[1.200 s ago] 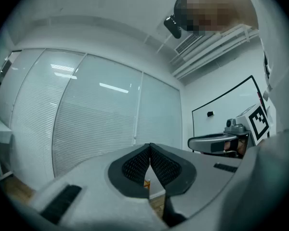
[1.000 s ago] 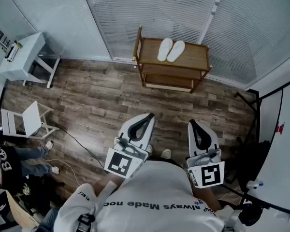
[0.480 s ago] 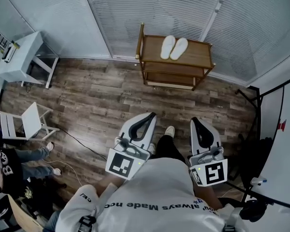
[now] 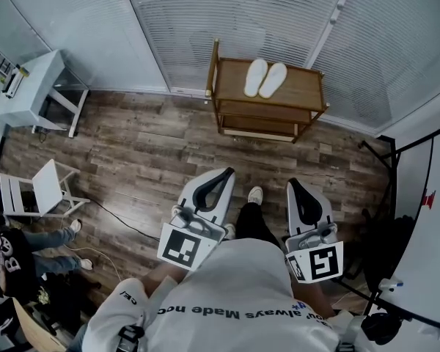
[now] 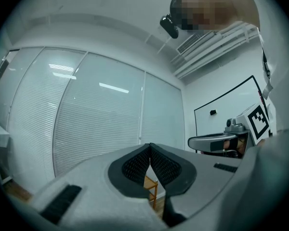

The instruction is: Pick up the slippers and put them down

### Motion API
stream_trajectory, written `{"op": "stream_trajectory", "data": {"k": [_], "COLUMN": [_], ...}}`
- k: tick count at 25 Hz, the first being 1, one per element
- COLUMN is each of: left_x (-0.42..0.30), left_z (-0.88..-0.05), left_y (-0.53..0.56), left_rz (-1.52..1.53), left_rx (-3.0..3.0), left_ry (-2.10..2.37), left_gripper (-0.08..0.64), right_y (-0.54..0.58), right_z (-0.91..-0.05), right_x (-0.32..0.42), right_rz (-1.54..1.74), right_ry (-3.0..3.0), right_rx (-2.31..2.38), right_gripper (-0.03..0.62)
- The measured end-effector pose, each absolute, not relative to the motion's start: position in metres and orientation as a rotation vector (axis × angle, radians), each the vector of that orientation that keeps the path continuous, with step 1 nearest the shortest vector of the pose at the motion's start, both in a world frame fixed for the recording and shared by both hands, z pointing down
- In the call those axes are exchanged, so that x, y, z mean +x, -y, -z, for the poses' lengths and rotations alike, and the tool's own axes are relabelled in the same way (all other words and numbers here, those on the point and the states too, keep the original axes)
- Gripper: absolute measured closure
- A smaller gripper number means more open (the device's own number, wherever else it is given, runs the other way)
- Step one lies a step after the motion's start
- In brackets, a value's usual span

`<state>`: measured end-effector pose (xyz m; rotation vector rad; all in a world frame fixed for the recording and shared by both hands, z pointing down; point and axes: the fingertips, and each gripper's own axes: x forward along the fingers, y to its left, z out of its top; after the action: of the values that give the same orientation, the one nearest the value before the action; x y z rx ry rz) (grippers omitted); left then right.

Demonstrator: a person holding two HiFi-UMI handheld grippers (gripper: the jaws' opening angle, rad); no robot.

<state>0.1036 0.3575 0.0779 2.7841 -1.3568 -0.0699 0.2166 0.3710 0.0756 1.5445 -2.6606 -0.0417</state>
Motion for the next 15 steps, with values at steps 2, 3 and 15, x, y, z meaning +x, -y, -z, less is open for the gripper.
{"op": "stream_trajectory", "data": {"k": [2, 3, 15], "left_x": [0.109, 0.112, 0.146], "left_z": [-0.078, -0.078, -0.077], "left_y": [-0.347, -0.341, -0.266], "left_rz": [0.064, 0.061, 0.045], "left_rx": [2.788, 2.789, 2.788], "left_ry": [1.355, 1.354, 1.357], "left_gripper": [0.548, 0.548, 0.548], "right_y": [-0.361, -0.355, -0.277], "right_z": [-0.076, -0.077, -0.078], "right_x": [0.222, 0.225, 0.263], "right_rz": [0.037, 0.034, 0.013], "right_ry": [2.659, 2.659, 2.666], "right_rx": [1.552, 1.554, 1.544], "right_gripper": [0.578, 0.578, 0.578]}}
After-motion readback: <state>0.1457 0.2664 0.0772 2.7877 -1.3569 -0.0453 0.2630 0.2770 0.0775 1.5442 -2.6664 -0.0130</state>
